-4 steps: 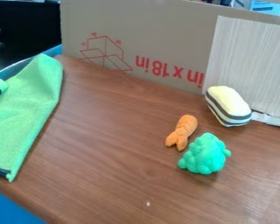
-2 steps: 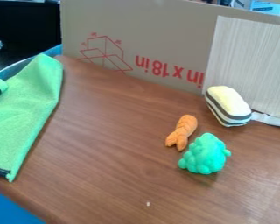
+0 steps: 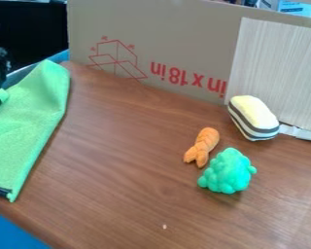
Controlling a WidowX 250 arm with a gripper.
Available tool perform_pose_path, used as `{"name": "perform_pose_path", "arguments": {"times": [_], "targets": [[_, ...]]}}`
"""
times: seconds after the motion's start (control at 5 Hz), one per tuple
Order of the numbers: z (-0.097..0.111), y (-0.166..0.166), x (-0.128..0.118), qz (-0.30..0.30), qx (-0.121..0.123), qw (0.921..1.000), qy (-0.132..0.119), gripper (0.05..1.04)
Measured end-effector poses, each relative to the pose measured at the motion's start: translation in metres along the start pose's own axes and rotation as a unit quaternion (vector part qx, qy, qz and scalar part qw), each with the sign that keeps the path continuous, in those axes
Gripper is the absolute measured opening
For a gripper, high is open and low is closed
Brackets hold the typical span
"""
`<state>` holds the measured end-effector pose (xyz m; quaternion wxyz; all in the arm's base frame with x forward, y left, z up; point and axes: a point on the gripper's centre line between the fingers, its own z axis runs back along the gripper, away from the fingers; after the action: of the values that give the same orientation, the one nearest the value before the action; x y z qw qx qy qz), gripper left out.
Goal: Unfold from left to right
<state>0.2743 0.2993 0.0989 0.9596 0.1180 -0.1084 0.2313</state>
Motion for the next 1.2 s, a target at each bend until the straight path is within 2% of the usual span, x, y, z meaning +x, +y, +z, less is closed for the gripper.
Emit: {"name": "perform_pose_path", "arguments": {"times": [0.4,0.6,0.8,1.0,1.2], "targets": [[-0.019,-0.018,-0.009,-0.027,0.039,0.9989,-0.001,1.000],[-0.020,-0.014,-0.007,-0.028,0.055,0.9981,-0.010,0.999],[-0.029,-0.006,-0.008,-0.032,0.060,0.9976,0.007,0.999],[-0.029,0.005,-0.005,-0.026,0.078,0.9966,0.005,0.999],[-0.041,0.007,-0.007,-0.028,0.094,0.9950,0.013,0.955]]}}
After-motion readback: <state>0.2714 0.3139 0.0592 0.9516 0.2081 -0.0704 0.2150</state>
